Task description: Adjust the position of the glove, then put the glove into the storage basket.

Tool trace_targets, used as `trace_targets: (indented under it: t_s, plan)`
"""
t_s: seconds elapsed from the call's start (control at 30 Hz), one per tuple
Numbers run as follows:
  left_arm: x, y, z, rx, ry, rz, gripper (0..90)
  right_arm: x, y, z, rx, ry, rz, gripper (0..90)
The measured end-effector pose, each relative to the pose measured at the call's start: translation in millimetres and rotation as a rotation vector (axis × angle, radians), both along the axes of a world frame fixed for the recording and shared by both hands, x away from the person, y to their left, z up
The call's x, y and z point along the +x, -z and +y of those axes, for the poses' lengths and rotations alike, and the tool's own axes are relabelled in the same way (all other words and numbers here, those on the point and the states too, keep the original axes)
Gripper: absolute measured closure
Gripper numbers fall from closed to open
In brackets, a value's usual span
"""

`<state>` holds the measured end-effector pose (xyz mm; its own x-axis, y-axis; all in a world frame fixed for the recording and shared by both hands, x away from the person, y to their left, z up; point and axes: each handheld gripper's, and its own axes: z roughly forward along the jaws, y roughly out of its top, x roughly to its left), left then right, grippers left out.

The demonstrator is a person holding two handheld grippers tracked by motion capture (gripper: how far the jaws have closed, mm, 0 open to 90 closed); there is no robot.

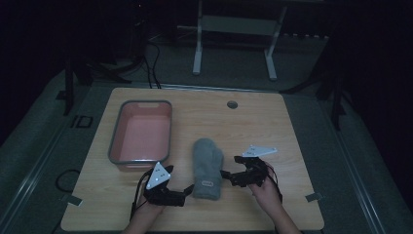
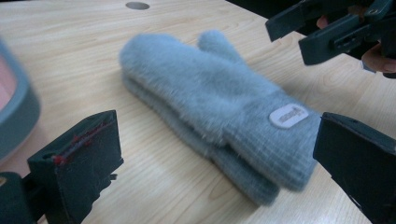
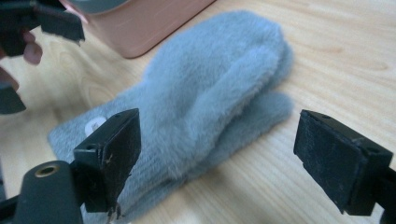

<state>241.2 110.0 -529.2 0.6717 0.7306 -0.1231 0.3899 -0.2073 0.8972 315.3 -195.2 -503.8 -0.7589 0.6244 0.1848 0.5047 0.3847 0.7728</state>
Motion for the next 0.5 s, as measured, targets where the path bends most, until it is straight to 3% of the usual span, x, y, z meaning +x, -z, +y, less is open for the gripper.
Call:
trace_targets:
  t_s: [0.13,0.27,0.33,0.43,0.5]
  plan:
    - [7.3,-12.9,-11.8,0.032,0.033,0.017,1.3,3.9,-0.3,-2.7,0.005,-0.003,0.025,12.2]
    - [19.6,-20.8,-20.9,0.061,0.042,0.066,1.4,5.3,-3.9,3.2,-0.02,0.005,-0.028,11.1]
    - [26.4,-21.6,-24.1,0.068,0.03,0.083,6.2,7.4,-4.1,7.1,-0.018,0.0,-0.025,11.3]
    - [37.6,-20.3,-27.7,0.102,0.01,0.099,6.3,10.4,-4.2,13.4,-0.027,0.014,-0.047,17.0]
    - [44.1,-18.7,-27.7,0.098,-0.009,0.128,9.5,12.3,-3.1,18.1,-0.051,0.027,-0.059,23.4]
